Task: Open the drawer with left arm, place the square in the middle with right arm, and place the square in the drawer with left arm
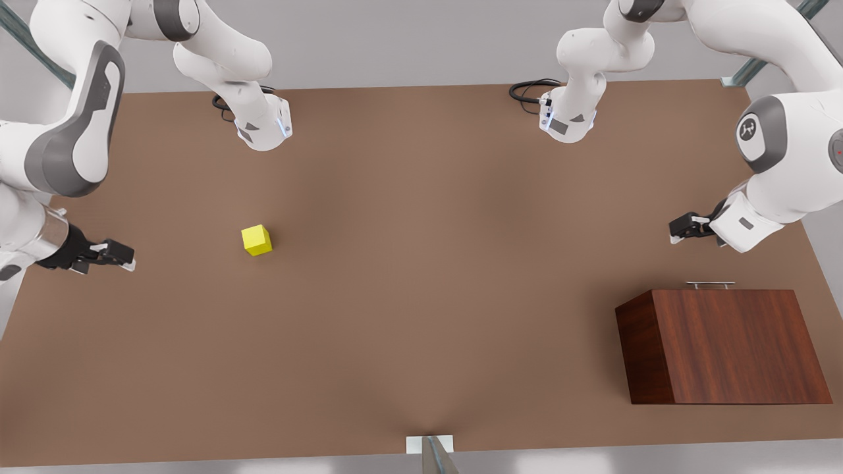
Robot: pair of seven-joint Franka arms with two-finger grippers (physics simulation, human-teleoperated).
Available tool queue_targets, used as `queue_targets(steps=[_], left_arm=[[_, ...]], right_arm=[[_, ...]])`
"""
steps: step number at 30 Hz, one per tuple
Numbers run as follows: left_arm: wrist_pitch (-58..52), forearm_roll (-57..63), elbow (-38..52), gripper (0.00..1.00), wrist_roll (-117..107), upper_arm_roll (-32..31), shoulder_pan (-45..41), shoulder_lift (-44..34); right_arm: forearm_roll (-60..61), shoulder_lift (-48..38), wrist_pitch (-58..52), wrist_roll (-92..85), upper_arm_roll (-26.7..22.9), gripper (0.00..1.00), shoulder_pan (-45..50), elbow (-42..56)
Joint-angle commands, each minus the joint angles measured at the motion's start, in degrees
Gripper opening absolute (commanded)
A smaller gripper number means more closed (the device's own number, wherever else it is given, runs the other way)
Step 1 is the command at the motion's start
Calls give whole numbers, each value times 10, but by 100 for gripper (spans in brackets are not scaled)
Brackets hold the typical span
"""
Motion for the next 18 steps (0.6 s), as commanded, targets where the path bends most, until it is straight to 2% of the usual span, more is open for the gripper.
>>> queue_targets(steps=[1, 3, 4, 7, 10, 12, 13, 18], left_arm=[[0, 1, -1, 100, -1, 0, 0, -1], [9, 2, -8, 100, -89, 2, 0, -7], [53, 2, -59, 100, -186, 5, 1, -34], [234, 1, -240, 100, -473, 35, 1, -135], [363, 0, -351, 100, -640, 52, 1, -177], [459, 0, -430, 100, -683, 60, 1, -194], [472, -1, -440, 100, -700, 61, 2, -193], [498, -8, -479, 100, -762, 71, 6, -192]], right_arm=[[1, -3, 4, -1, 1, 100, 0, -2], [-3, -38, 45, -1, 15, 100, 10, -57], [-3, -57, 50, -2, 19, 100, 11, -94], [-3, -141, 191, -12, 32, 100, 15, -282], [-4, -130, 223, -13, 44, 100, 34, -333], [-4, -103, 291, -79, 44, 100, 46, -375], [-4, -98, 337, -93, 44, 100, 53, -408], [1, -76, 371, -90, 44, 100, 64, -484]])
